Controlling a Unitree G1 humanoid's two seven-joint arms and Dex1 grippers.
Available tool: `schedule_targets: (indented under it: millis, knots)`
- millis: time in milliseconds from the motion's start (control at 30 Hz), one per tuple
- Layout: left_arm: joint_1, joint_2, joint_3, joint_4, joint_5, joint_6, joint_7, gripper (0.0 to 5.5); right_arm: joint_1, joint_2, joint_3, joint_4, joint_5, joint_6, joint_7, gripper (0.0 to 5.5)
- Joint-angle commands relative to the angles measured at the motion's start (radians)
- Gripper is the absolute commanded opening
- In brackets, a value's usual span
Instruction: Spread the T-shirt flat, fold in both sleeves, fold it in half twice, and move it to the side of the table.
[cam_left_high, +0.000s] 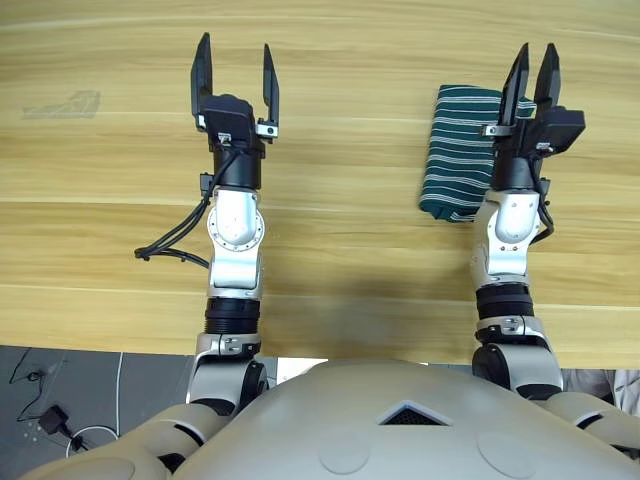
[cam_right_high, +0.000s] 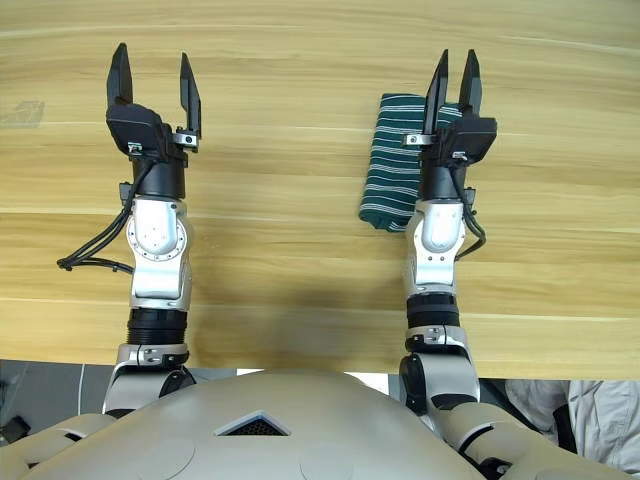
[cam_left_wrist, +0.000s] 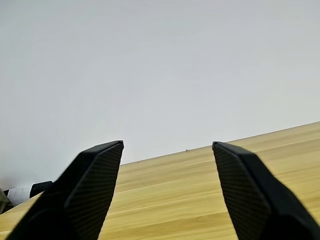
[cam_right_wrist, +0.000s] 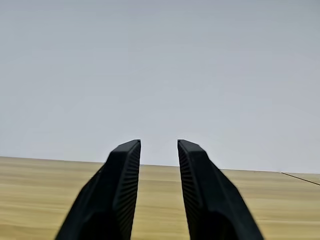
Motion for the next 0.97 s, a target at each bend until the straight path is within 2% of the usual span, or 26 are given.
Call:
schedule_targets:
  millis: [33,967]
  knots:
    - [0.002,0.006,0.005,0.026,0.005,-0.015,0.014,3.33,-0.020,0.008,-0.009,0.034,-0.028,0.010,-0.037,1.36]
    - [-0.027,0.009,0.014,0.102,-0.030,-0.026,0.005,3.33,-0.065,0.017,0.015,0.143,-0.049,-0.008,-0.046,1.36]
